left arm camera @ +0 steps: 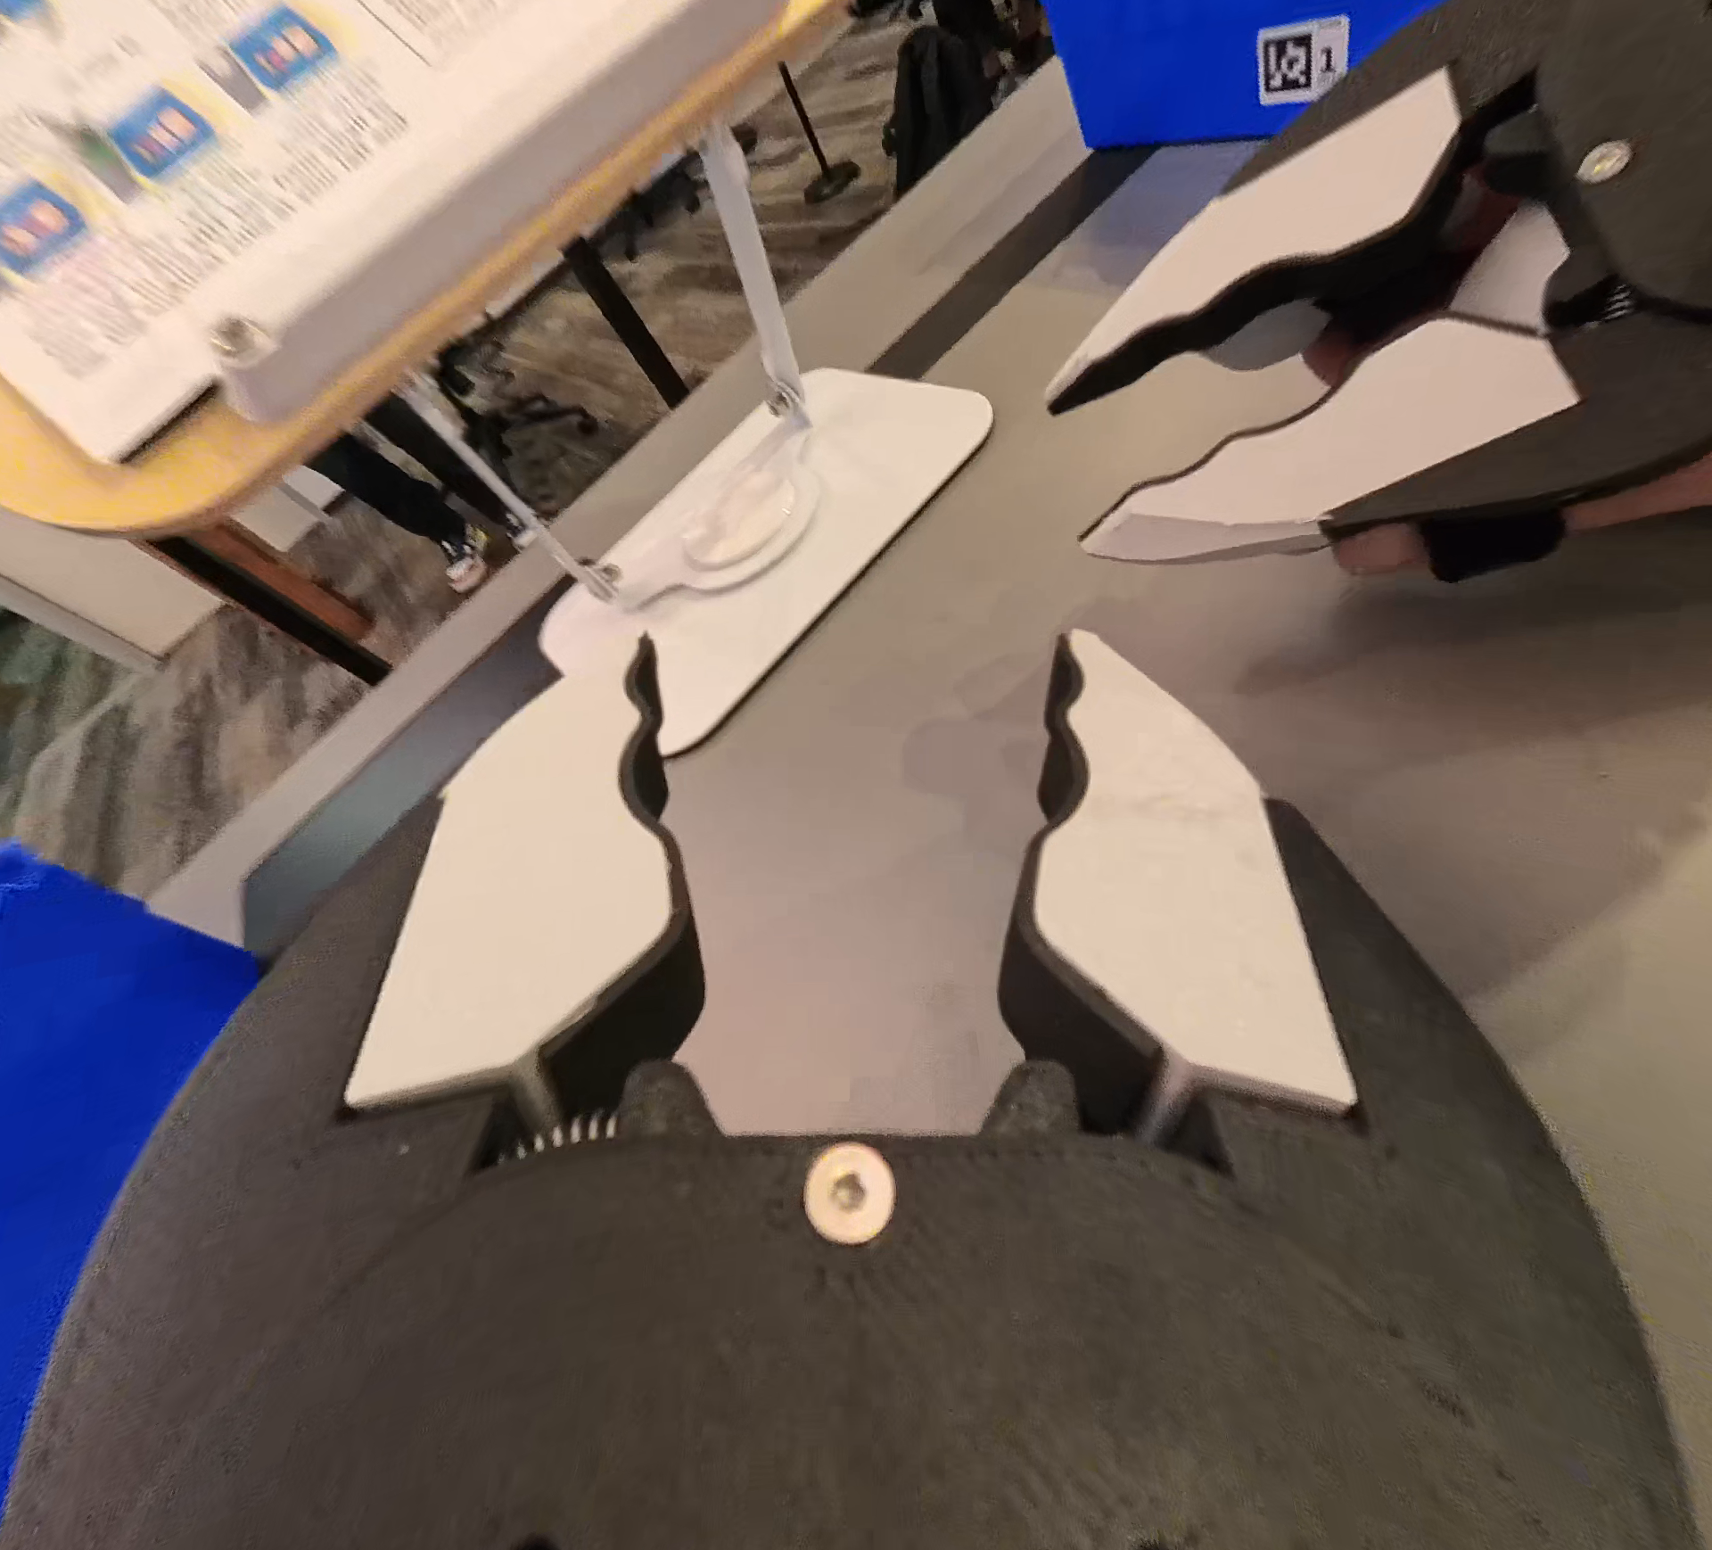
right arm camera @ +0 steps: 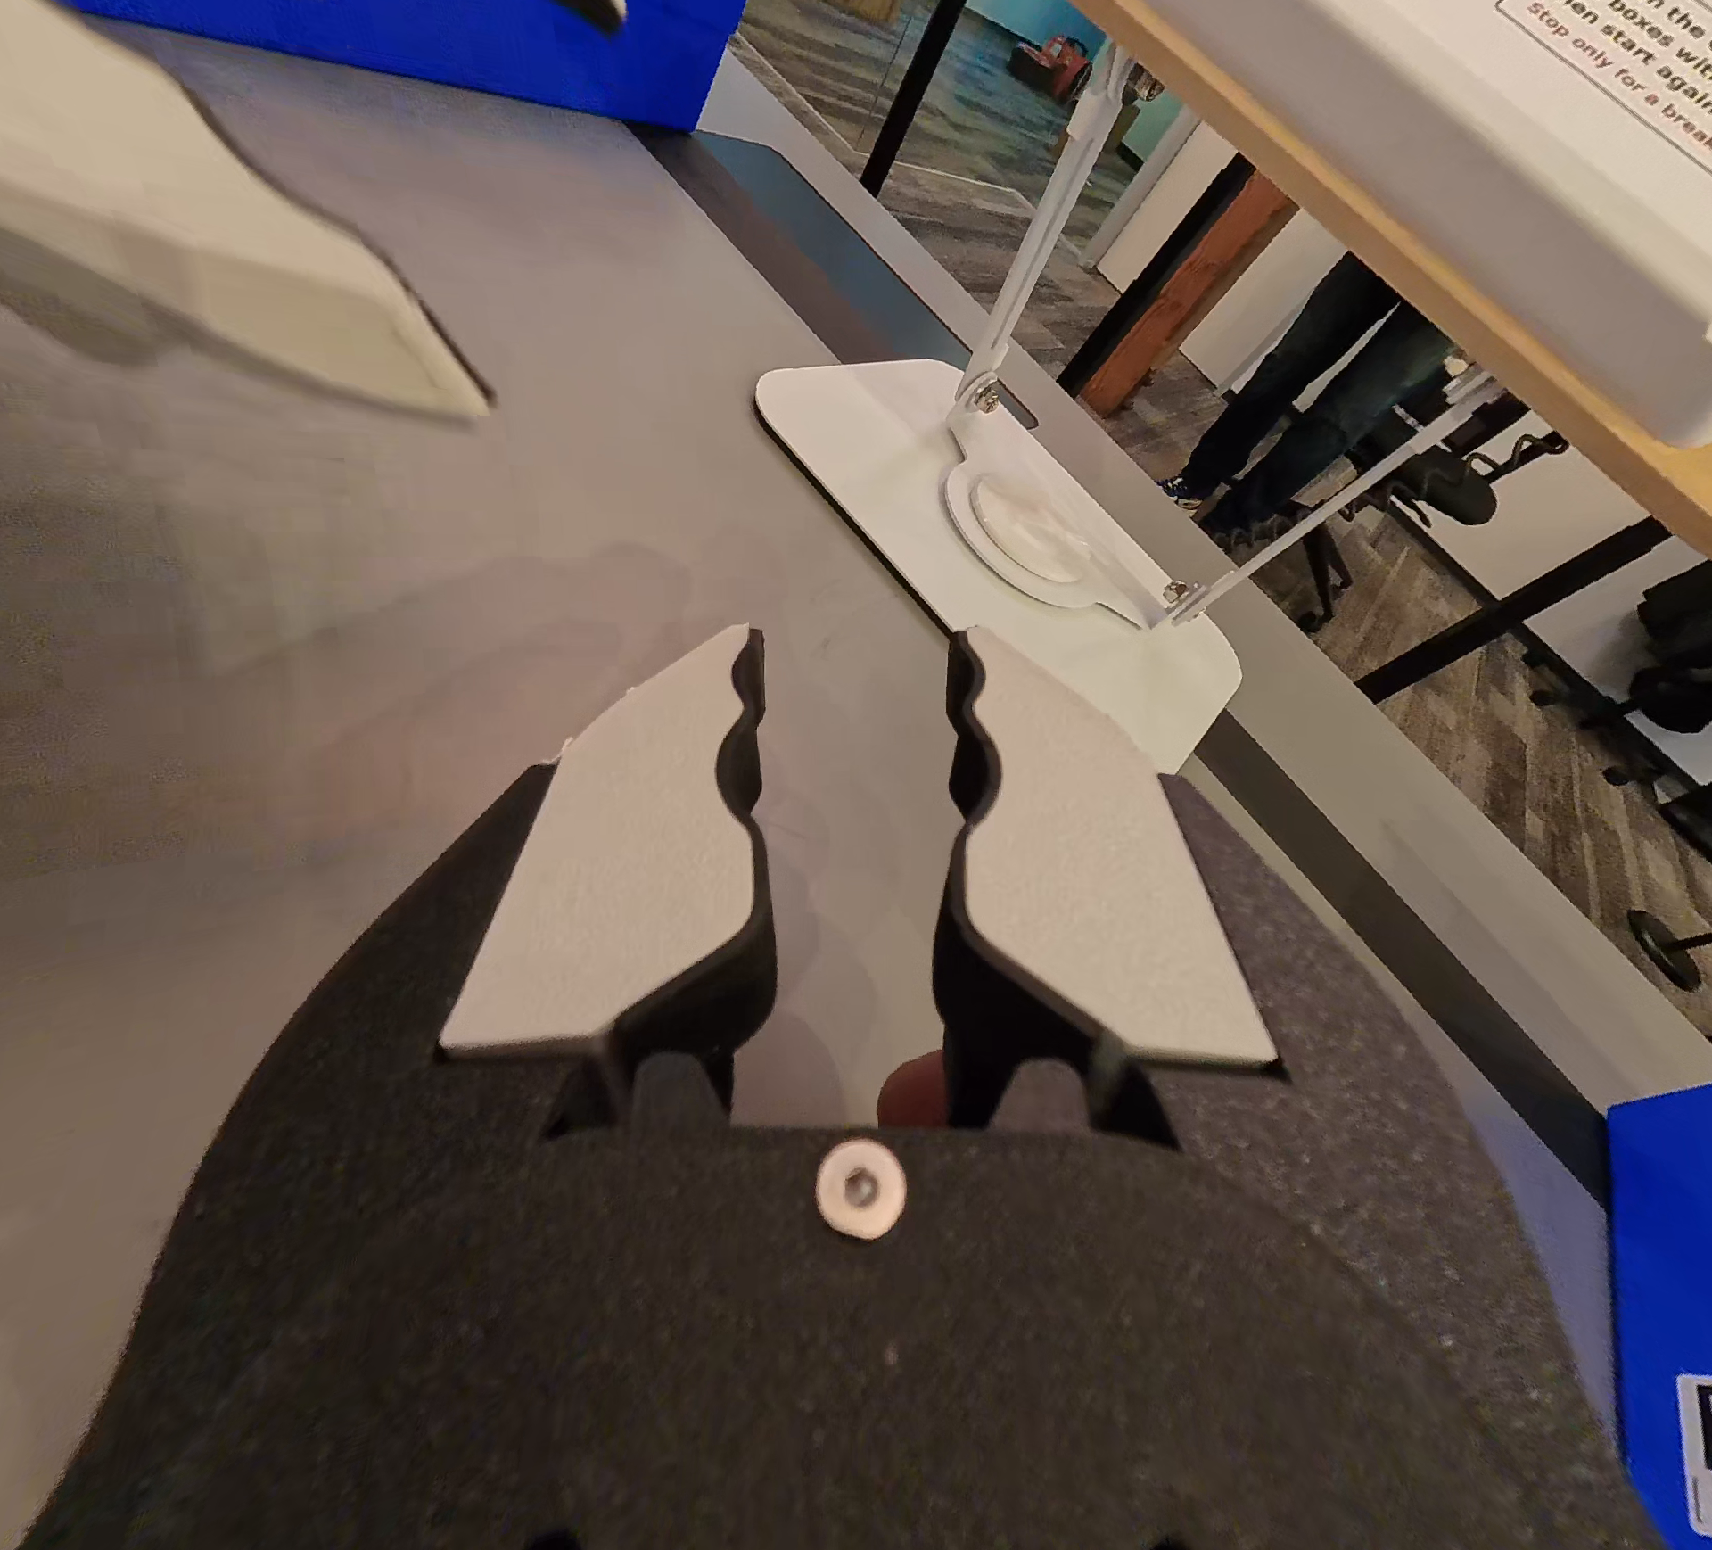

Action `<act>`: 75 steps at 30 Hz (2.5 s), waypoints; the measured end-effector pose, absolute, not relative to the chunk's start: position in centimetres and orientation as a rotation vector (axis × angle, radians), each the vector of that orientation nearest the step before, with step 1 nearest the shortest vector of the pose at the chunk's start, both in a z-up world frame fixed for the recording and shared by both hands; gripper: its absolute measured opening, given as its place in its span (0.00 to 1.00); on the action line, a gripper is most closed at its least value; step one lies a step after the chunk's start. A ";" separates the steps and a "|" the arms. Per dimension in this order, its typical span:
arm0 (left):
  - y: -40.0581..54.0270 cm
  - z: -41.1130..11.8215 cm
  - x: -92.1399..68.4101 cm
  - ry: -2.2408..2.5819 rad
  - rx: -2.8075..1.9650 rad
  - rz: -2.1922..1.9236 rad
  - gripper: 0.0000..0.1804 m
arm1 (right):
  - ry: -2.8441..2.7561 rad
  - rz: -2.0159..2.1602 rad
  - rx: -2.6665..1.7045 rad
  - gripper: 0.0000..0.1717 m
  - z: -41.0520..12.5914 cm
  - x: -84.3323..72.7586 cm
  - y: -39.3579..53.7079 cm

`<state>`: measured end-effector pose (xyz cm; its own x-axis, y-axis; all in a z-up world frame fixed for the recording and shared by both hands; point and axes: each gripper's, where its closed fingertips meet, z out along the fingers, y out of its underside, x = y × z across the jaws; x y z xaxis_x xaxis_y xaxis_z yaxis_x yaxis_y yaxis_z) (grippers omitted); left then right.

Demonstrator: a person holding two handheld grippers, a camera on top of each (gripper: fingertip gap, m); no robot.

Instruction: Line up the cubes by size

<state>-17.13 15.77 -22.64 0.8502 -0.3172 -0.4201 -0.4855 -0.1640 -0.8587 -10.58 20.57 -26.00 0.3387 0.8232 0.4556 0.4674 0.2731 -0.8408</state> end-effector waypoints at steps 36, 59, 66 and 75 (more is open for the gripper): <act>12.4 -23.6 -54.4 1.350 -2.455 0.688 0.50 | -1.400 0.308 -1.345 0.22 -27.3 -11.1 20.0; 16.3 -29.9 -48.4 1.530 -2.461 0.279 0.35 | -1.408 0.307 -1.341 0.22 -27.3 -11.1 19.9; 16.9 -31.3 -47.7 1.544 -2.466 0.226 0.33 | -1.414 0.306 -1.340 0.22 -27.4 -11.1 19.9; 16.9 -31.7 -47.5 1.536 -2.487 0.178 0.27 | -1.419 0.307 -1.336 0.22 -27.4 -11.1 19.8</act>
<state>-47.47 16.92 -31.72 0.4484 -0.8680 -0.2133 -0.8938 -0.4331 -0.1165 -11.10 19.81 -27.36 0.2468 0.8206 0.5154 0.5343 0.3285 -0.7789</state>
